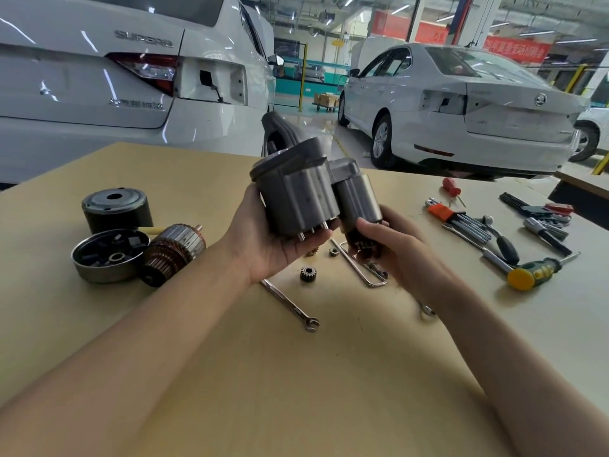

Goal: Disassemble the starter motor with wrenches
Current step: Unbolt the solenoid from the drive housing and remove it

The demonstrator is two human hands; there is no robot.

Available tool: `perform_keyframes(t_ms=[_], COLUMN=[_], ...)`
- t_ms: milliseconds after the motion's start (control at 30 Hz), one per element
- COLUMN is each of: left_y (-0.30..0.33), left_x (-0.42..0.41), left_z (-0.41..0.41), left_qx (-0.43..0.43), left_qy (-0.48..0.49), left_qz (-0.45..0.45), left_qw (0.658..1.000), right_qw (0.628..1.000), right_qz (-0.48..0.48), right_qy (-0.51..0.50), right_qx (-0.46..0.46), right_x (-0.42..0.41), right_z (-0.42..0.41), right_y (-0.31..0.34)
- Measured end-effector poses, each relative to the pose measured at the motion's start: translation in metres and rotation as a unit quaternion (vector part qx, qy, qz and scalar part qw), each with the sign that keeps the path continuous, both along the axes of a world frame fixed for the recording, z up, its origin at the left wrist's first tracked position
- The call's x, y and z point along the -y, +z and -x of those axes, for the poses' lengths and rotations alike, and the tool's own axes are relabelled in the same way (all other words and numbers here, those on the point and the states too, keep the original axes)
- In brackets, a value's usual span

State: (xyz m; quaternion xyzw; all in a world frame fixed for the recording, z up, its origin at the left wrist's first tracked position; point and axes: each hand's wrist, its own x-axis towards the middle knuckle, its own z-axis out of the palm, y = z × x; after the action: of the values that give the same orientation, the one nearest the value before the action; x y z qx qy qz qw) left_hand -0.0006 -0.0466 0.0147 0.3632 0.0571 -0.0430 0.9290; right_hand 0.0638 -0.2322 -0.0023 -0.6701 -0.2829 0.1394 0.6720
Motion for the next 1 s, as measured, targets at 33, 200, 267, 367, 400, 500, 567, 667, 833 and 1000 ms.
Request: perform_keyframes(t_ms=[33,200,267,367,400,500,567,667,833,1000], left_y=[0.000,0.003,0.005,0.004,0.003,-0.002,-0.005,-0.004,0.004,0.001], left_x=[-0.001,-0.004,0.000,0.004,0.004,0.001,-0.001,-0.006,-0.020,-0.023], left_z=[0.000,0.003,0.004,0.002,0.002,0.002,0.000,-0.004,-0.004,-0.004], left_qx=[0.005,0.070,0.103,0.106,0.102,0.098,0.105,0.126,0.121,0.125], left_qy=[-0.009,-0.053,-0.045,0.003,0.011,0.020,0.033,0.076,0.071,0.036], left_qz=[0.018,0.053,0.026,-0.068,-0.093,-0.143,-0.146,-0.104,-0.053,0.002], left_qw=[1.000,0.995,0.993,0.992,0.990,0.985,0.983,0.984,0.989,0.992], right_qw=[1.000,0.999,0.999,0.998,0.998,0.999,0.999,0.992,0.997,0.993], right_qz=[-0.006,-0.026,-0.040,-0.044,-0.039,-0.019,0.010,0.062,0.066,0.096], right_qy=[-0.010,-0.026,-0.033,-0.036,-0.035,-0.027,-0.040,-0.049,-0.005,-0.061], right_qx=[-0.009,-0.009,-0.016,-0.026,-0.031,-0.024,0.027,0.098,0.027,0.012], right_x=[0.000,-0.005,-0.006,-0.007,-0.007,-0.009,-0.007,-0.006,-0.018,-0.016], right_z=[0.001,0.014,0.017,0.018,0.018,0.017,0.017,0.020,0.025,0.020], right_y=[0.001,0.008,0.010,0.011,0.012,0.013,0.013,0.009,0.003,0.003])
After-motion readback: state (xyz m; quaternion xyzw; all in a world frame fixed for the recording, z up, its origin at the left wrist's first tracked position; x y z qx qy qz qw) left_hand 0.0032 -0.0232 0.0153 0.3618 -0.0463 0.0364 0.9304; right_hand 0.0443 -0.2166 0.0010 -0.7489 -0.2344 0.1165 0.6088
